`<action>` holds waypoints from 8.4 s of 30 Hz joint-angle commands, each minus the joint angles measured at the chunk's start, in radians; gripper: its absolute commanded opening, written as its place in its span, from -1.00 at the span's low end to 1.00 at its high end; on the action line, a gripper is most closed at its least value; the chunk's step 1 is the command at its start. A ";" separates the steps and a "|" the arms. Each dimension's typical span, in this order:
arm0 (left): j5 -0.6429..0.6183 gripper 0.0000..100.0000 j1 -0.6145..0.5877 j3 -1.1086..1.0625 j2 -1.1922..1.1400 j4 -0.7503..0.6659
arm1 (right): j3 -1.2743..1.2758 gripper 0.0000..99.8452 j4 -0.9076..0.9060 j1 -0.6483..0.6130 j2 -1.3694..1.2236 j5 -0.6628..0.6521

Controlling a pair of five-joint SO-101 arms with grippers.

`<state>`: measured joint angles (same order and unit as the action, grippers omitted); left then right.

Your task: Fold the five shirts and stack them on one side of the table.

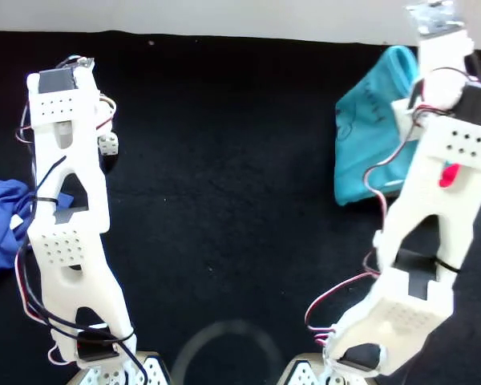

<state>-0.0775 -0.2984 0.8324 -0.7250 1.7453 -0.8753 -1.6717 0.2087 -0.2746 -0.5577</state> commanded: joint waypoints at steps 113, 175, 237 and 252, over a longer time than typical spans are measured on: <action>0.881 -0.98 -0.432 -1.003 0.440 -0.815 | 0.788 -0.56 -0.081 -0.234 0.831 0.281; 0.419 -0.63 0.010 -0.746 0.688 -0.468 | 1.612 -0.56 0.458 -0.464 1.030 0.365; 0.626 -0.64 -0.628 -0.530 0.452 -0.241 | 0.289 -0.82 0.381 -0.501 -0.229 0.212; 0.626 -0.64 -0.601 -0.526 0.452 -0.245 | -0.084 -0.56 -0.021 -0.610 -0.226 0.385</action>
<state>0.5455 -0.9106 0.2647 -0.2800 1.4983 -0.8907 -1.6425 -0.3652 -0.5140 -0.1910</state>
